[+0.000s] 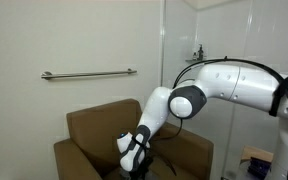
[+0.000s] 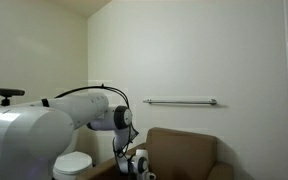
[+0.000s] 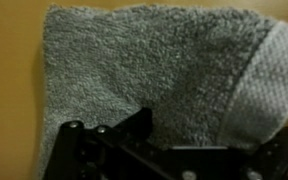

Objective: Use the grey towel to wipe the chair

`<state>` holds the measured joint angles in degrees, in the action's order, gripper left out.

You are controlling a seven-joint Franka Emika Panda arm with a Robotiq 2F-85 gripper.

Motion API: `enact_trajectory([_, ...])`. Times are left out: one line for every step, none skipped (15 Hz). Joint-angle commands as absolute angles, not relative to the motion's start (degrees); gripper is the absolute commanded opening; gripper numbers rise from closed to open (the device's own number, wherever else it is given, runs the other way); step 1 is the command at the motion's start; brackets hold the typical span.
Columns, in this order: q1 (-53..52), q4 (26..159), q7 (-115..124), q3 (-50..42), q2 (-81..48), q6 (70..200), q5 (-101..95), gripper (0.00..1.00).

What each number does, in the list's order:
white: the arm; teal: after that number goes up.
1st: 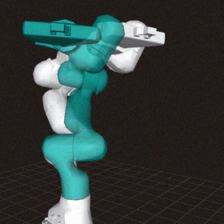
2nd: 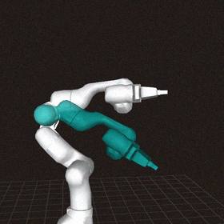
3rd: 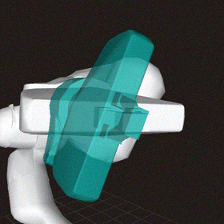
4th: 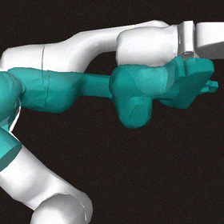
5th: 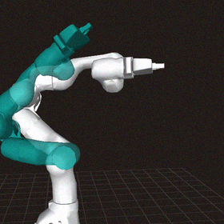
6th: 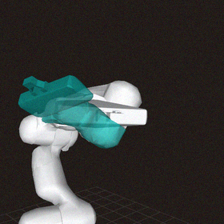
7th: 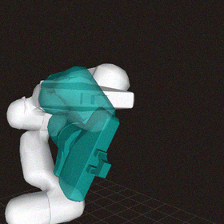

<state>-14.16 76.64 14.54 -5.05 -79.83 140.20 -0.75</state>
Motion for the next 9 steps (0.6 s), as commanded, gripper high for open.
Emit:
enact_trajectory([-13.8, 76.2, 14.9, -4.6, -80.1, 140.0, -1.4, 0.68])
enact_trajectory([-13.6, 76.5, 14.7, -4.5, -79.9, 140.2, -1.4, 0.43])
enact_trajectory([-13.8, 76.1, 14.9, -4.7, -80.1, 140.0, -1.5, 0.67])
enact_trajectory([-13.8, 76.1, 14.9, -4.7, -80.0, 140.0, -1.5, 0.62])
enact_trajectory([-13.8, 76.0, 14.9, -4.7, -80.0, 140.0, -1.5, 0.55])
enact_trajectory([-13.8, 76.0, 14.9, -4.7, -80.0, 140.0, -1.5, 0.23])
enact_trajectory([-13.7, 75.8, 14.9, -4.7, -79.9, 140.0, -1.5, 0.18])
enact_trajectory([-13.8, 75.5, 15.1, -5.0, -79.7, 140.0, -1.5, 0.11])
enact_trajectory([-14.1, 74.8, 15.4, -5.3, -79.7, 139.9, -1.7, 0.06])
